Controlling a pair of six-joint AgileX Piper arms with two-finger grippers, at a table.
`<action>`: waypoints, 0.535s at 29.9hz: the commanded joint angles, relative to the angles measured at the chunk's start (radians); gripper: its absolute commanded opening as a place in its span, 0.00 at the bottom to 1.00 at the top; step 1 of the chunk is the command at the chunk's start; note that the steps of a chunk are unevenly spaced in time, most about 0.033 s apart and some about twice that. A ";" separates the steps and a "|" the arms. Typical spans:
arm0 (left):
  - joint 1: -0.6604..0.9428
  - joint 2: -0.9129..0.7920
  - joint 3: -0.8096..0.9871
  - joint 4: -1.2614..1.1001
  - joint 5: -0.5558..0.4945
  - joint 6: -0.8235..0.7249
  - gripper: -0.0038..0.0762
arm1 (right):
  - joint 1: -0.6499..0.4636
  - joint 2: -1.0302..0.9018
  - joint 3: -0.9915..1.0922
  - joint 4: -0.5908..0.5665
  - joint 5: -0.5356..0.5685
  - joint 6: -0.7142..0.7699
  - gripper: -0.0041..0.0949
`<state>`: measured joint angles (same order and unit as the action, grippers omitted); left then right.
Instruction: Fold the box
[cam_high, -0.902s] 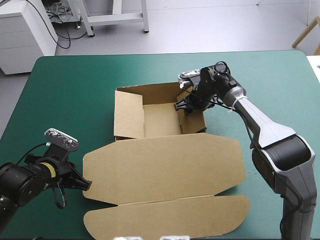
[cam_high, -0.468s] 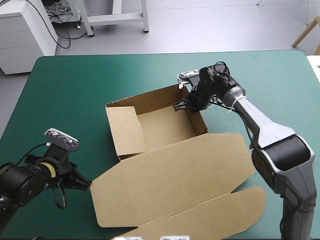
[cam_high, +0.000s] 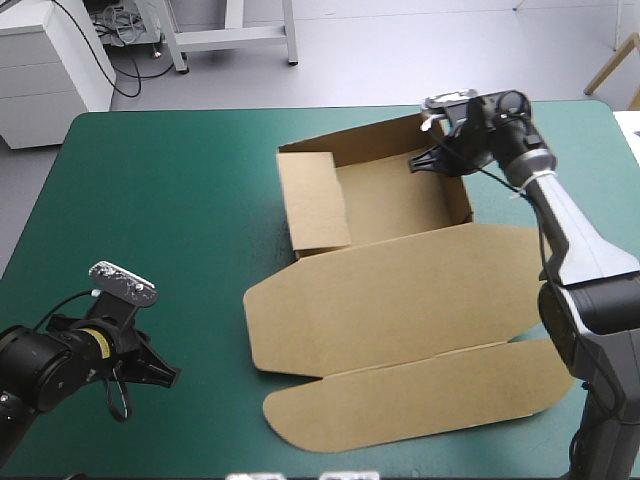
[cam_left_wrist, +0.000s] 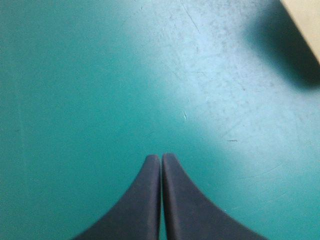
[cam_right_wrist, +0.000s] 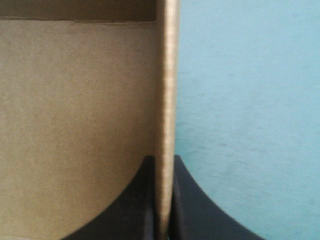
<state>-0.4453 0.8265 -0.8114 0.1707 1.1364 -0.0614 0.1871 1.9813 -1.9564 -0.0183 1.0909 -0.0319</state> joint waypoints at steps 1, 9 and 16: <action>-0.004 -0.004 -0.024 0.019 -0.023 -0.014 0.04 | -0.123 -0.074 -0.039 -0.008 -0.036 -0.005 0.02; -0.004 -0.004 -0.024 0.026 -0.017 -0.014 0.04 | -0.399 -0.071 -0.039 0.001 -0.086 -0.011 0.02; -0.004 -0.004 -0.024 0.042 -0.017 -0.014 0.04 | -0.549 -0.050 -0.037 0.027 -0.096 -0.011 0.02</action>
<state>-0.4453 0.8265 -0.8114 0.1945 1.1499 -0.0649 -0.3145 1.9818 -1.9622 -0.0155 1.0412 -0.0404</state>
